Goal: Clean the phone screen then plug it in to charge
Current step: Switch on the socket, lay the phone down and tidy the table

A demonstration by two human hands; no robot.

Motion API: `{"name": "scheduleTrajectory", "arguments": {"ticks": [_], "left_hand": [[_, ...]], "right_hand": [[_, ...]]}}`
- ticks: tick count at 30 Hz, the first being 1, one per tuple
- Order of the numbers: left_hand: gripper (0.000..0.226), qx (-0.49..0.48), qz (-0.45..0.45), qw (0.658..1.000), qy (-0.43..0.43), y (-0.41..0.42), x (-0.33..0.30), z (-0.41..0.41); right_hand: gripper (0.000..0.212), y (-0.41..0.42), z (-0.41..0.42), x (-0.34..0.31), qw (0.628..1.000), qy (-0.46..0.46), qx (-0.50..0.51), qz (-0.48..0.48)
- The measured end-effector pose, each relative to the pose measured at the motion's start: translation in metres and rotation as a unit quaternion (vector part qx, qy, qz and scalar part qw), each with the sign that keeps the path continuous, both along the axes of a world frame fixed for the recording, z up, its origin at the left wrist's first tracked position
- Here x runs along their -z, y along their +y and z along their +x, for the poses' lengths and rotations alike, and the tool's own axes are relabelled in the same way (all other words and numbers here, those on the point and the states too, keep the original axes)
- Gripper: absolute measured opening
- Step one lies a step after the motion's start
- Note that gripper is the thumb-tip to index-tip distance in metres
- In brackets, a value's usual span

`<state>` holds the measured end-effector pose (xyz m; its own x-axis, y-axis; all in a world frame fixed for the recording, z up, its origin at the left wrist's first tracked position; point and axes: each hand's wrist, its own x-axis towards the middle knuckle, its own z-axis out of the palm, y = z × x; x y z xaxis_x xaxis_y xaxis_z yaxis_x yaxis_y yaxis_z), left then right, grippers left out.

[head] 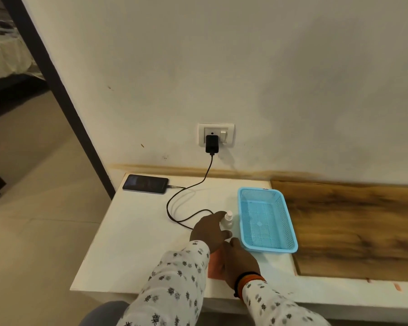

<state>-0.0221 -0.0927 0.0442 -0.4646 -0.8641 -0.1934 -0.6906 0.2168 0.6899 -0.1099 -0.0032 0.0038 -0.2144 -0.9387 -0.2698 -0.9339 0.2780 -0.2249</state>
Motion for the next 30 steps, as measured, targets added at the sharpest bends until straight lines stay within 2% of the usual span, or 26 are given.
{"name": "scheduleTrajectory", "arguments": {"ticks": [5,10,13,18,23,26,30], "left_hand": [[0.043,-0.021,-0.005,1.0,0.011,0.004,-0.001,-0.001],[0.04,-0.025,-0.001,1.0,0.002,0.005,-0.003,0.006],[0.051,-0.016,0.003,1.0,0.001,0.008,-0.004,0.008],[0.061,-0.034,0.011,0.999,0.021,0.011,-0.006,0.009],[0.048,-0.042,-0.003,0.999,0.019,0.012,-0.008,0.008],[0.05,-0.047,-0.008,0.999,0.011,0.013,-0.008,0.006],[0.048,-0.045,-0.01,0.999,0.006,0.014,-0.006,0.007]], "right_hand": [[0.023,0.0,-0.008,-0.013,0.998,0.056,-0.034,-0.018],[0.025,0.006,-0.012,-0.029,0.991,0.054,-0.105,-0.068],[0.028,0.008,-0.023,-0.041,0.986,0.03,-0.13,-0.099],[0.024,0.017,-0.054,-0.061,0.989,-0.064,-0.036,-0.129],[0.008,0.022,-0.077,-0.071,0.978,-0.14,0.053,-0.147],[0.018,0.022,-0.086,-0.072,0.96,-0.174,0.113,-0.186],[0.013,0.013,-0.103,-0.072,0.915,-0.21,0.232,-0.257]]}}
